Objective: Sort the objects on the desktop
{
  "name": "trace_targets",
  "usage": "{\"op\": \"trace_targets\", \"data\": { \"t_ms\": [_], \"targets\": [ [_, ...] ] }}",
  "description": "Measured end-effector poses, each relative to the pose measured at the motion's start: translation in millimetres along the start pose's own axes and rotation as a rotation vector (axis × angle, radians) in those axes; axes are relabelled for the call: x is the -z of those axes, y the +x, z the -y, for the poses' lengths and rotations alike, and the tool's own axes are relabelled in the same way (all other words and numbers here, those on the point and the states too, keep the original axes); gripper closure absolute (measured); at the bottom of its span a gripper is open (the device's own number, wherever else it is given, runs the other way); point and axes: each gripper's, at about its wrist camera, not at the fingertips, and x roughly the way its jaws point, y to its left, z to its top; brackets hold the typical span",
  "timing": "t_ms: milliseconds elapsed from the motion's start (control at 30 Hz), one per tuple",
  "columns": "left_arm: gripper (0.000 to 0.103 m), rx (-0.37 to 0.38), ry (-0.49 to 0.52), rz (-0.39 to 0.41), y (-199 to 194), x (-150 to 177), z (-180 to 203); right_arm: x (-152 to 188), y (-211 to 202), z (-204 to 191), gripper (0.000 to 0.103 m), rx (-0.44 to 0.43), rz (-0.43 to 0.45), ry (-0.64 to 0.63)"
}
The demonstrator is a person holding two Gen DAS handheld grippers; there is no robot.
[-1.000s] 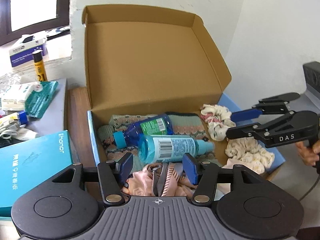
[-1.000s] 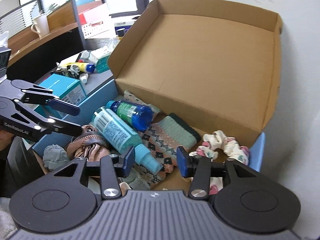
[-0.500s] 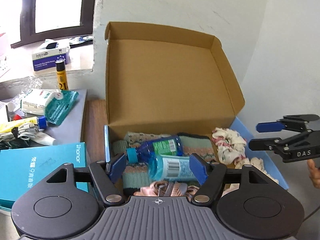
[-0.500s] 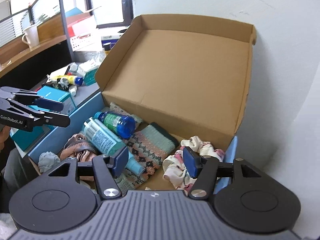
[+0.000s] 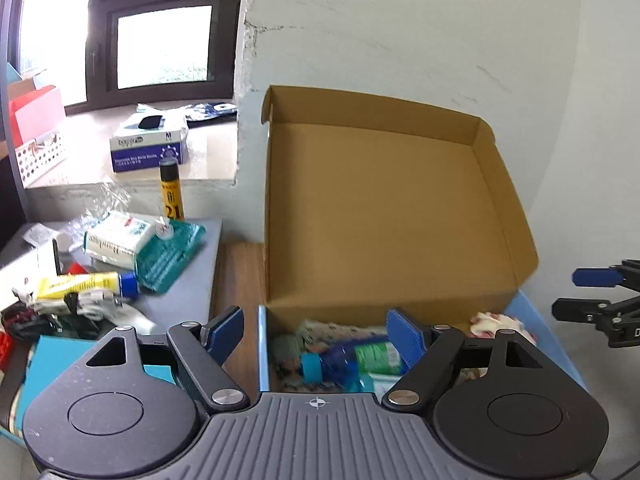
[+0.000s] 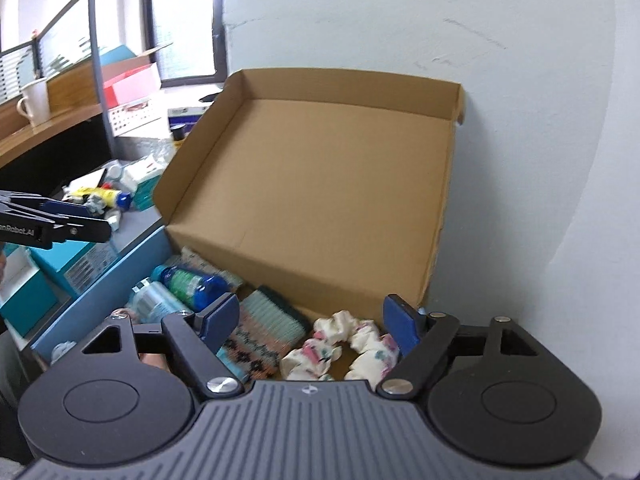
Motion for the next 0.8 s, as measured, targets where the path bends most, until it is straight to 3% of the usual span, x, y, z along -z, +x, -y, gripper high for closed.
{"op": "trace_targets", "data": {
  "t_ms": [200,400,567,700,800],
  "targets": [
    [0.027,-0.02,-0.024,0.004,16,-12,-5,-7,12,16,0.02,0.046,0.006,0.039],
    [0.029,-0.038,-0.036,-0.017,37,-17,-9,-14,27,31,0.03,0.073,0.0,0.077],
    [0.031,-0.028,-0.06,-0.041,47,-17,-14,-21,42,45,0.051,0.091,-0.002,0.114],
    [0.031,-0.021,-0.068,-0.051,48,-15,-17,-26,55,55,0.055,0.141,-0.003,0.125],
    [0.031,-0.015,-0.07,-0.055,46,-14,-17,-29,64,63,0.066,0.165,-0.006,0.133]
  ]
}}
